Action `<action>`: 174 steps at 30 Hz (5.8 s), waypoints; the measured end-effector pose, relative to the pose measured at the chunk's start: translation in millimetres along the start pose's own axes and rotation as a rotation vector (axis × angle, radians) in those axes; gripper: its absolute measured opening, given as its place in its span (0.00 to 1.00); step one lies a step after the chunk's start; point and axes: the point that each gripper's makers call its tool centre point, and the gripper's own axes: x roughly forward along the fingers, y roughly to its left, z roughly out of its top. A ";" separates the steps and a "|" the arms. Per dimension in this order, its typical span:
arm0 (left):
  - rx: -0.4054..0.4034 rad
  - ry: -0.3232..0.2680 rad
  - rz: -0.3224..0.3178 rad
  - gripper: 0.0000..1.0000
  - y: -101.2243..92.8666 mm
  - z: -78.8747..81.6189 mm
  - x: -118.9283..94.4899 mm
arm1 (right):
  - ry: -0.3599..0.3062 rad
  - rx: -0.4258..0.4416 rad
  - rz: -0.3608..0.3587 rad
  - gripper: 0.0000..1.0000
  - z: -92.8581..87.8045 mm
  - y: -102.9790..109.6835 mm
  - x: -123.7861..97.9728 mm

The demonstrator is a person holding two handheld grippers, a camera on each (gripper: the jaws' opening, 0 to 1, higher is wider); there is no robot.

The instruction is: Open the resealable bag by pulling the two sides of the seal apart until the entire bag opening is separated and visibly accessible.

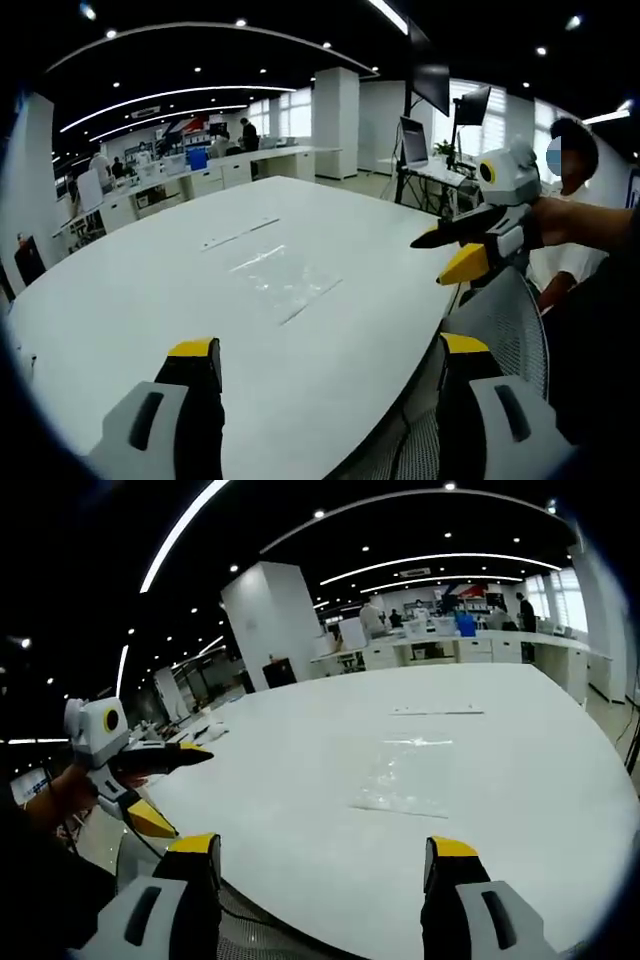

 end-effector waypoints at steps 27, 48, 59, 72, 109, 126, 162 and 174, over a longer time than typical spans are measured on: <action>-0.013 0.000 -0.004 0.86 1.3 -3.5 2.3 | 0.036 0.009 0.005 0.83 -9.3 -0.4 4.4; -0.019 0.015 -0.006 0.85 5.0 -8.3 5.4 | 0.048 0.010 0.002 0.83 -12.1 -4.4 6.0; -0.023 0.032 -0.005 0.85 8.3 -12.2 7.7 | 0.056 -0.013 -0.032 0.80 -10.4 -14.1 5.5; -0.034 0.046 -0.007 0.85 13.5 -17.4 11.6 | 0.078 -0.006 -0.027 0.80 -14.2 -17.3 14.5; -0.027 0.083 -0.050 0.82 16.4 -10.1 43.7 | 0.128 -0.048 0.002 0.76 -4.7 -37.9 59.9; -0.037 0.089 -0.068 0.81 12.3 -9.4 51.9 | 0.141 -0.072 0.041 0.73 1.5 -38.7 92.1; -0.049 0.097 -0.072 0.80 8.5 -21.6 46.0 | 0.239 -0.314 0.099 0.52 -18.4 -49.2 158.1; -0.023 0.099 -0.099 0.79 -4.3 -20.6 44.3 | 0.220 -0.348 0.079 0.35 -6.5 -60.0 179.3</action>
